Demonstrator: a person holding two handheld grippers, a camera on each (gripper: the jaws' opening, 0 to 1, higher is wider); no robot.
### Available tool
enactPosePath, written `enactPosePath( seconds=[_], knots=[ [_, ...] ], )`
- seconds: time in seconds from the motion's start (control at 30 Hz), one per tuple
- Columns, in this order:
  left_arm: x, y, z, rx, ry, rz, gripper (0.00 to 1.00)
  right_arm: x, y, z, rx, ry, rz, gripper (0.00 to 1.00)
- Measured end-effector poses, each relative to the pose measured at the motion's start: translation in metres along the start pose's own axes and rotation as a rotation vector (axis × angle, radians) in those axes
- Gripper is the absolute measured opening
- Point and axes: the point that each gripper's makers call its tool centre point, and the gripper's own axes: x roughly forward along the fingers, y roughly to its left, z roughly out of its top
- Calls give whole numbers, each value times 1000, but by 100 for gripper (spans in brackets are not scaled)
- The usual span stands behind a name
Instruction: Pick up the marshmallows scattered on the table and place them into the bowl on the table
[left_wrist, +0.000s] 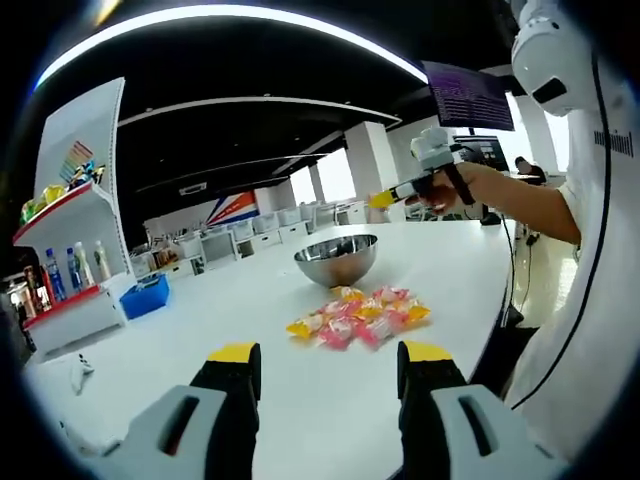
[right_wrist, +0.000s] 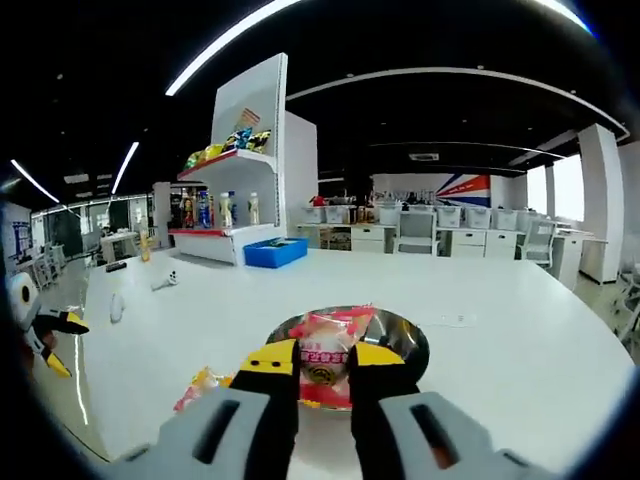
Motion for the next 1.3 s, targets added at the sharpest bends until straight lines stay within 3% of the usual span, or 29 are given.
enactPosePath(
  seconds=[0.2,0.57,0.9,1.3],
  knots=[
    [-3,-1,-1,-5,11,11,55,17,1,-10,11,17,21,19],
    [1,-1,-8,-17,39,19,55,39,4,-8,-10,0,19,19],
    [-7,5,-12,-23,54,49,55,74,12,-20,-59,65,42,20],
    [-21,15,-21,-45,58,82,55,84,18,-26,-100,92,32,21]
  ],
)
